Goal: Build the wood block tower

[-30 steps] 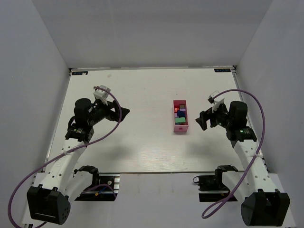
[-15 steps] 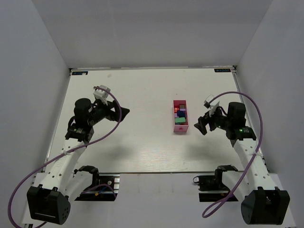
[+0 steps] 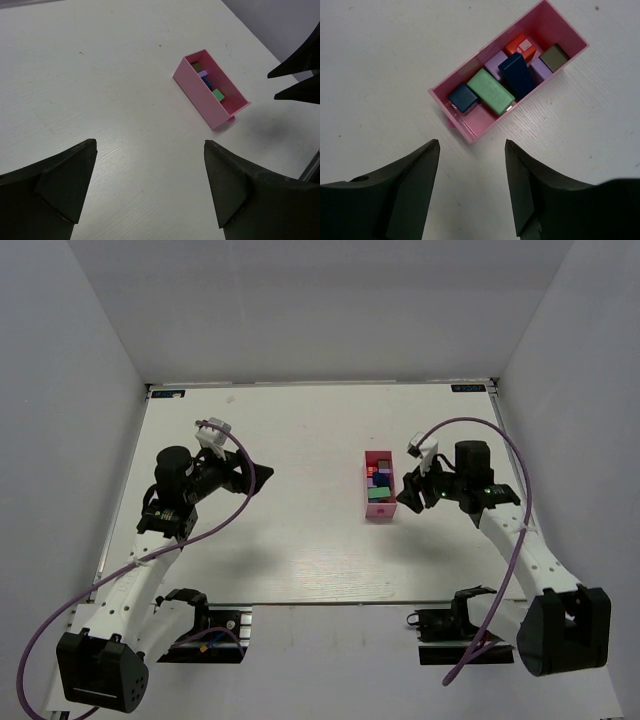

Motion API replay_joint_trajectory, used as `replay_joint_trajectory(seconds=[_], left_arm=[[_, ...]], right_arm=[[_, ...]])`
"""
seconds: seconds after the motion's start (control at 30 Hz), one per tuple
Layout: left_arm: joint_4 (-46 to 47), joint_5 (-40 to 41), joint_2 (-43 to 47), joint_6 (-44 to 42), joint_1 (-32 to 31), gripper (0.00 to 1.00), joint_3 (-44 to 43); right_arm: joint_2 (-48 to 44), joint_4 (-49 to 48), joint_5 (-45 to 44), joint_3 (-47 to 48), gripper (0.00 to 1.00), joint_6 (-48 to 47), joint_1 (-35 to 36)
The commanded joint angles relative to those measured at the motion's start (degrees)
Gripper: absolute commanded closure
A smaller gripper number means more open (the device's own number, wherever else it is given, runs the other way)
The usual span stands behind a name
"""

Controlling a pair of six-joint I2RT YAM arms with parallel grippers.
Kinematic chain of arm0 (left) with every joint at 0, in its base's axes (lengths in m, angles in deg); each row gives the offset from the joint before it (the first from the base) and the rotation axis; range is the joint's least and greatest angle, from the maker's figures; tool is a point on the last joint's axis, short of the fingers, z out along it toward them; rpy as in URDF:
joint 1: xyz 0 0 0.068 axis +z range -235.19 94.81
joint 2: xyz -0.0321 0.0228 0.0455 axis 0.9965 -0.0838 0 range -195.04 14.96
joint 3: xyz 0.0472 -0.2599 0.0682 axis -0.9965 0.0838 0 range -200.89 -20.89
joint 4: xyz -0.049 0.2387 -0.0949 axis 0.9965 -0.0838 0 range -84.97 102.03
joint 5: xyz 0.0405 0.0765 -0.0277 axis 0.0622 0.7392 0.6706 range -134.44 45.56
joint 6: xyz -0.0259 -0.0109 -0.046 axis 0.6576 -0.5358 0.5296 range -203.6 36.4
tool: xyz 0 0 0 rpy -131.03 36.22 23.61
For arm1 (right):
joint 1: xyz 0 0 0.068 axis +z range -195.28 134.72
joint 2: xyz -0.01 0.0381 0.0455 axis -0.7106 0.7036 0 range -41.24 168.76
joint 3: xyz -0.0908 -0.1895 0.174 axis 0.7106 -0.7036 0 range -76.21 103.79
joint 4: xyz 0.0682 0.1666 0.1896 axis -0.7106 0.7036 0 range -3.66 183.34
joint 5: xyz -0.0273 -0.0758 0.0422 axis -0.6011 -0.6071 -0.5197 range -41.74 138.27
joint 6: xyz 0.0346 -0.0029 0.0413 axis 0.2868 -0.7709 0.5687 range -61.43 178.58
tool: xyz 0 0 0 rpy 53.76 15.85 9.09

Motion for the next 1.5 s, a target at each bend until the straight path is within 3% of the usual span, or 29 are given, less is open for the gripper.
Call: replay_joint_trajectory(seconds=[0.0, 0.3, 0.57, 0.7, 0.9, 1.47], left_arm=[[-0.09, 1.53, 1.62, 0.42, 0.11, 0.02, -2.07], [-0.63, 3.65, 2.15, 0.94, 0.11, 0.00, -2.07], [-0.63, 2.60, 2.15, 1.47, 0.11, 0.00, -2.07], [-0.63, 3.65, 3.47, 1.47, -0.42, 0.00, -1.54], [-0.63, 3.65, 2.95, 1.47, -0.42, 0.00, -1.54], [-0.63, 3.65, 2.94, 1.47, -0.42, 0.00, -1.54]], right_arm=[[4.21, -2.94, -4.73, 5.68, 0.39, 2.88, 3.17], [15.64, -4.26, -11.85, 12.97, 0.32, 7.10, 7.04], [23.28, -5.14, -17.74, 16.40, 0.32, 9.39, 9.59], [28.73, -4.70, -26.16, 20.71, 0.35, 11.67, 10.91], [29.97, -6.46, -29.87, 20.62, 0.45, 13.78, 11.62], [33.75, -5.31, -28.47, 20.36, 0.60, 14.58, 11.44]])
